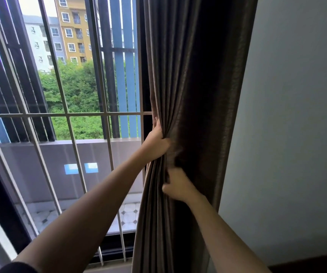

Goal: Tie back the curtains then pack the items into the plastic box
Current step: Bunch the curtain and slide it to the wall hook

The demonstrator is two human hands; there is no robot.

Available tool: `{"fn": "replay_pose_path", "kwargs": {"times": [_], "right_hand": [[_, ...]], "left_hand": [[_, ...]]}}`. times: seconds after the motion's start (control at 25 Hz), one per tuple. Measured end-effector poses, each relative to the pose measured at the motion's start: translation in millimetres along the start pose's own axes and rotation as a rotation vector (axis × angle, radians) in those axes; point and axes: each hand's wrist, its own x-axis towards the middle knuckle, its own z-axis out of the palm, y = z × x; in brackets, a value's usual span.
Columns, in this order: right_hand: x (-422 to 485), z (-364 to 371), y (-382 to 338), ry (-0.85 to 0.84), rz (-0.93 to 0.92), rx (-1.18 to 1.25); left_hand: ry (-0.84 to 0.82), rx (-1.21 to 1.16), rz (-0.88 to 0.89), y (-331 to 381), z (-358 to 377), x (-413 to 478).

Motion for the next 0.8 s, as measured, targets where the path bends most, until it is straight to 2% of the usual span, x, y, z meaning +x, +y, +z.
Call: {"fn": "replay_pose_path", "kwargs": {"times": [0.04,0.12,0.16,0.2,0.28,0.4,0.68,0.8], "right_hand": [[1,-12,4,0.258,-0.058,-0.008],[8,-50,10,0.880,-0.121,0.013],[11,-73,11,1.065,-0.086,0.091],[15,-97,13,1.095,-0.051,0.205],[31,-127,30,0.836,0.010,0.414],[48,-128,43,0.379,0.018,0.387],[39,-67,18,-0.017,-0.010,0.514],[30,-39,19,-0.132,0.052,0.511]], "left_hand": [[0.007,-0.011,-0.002,-5,-5,0],[0.016,-0.034,0.007,-12,-15,-4],[0.011,-0.038,0.014,-13,-19,-8],[0.006,-0.046,0.017,-15,-21,-9],[0.003,-0.069,0.005,-16,-23,-11],[0.006,-0.076,0.002,-15,-20,-11],[-0.021,-0.100,-0.020,-10,-6,-4],[-0.025,-0.105,-0.010,-10,-6,1]]}}
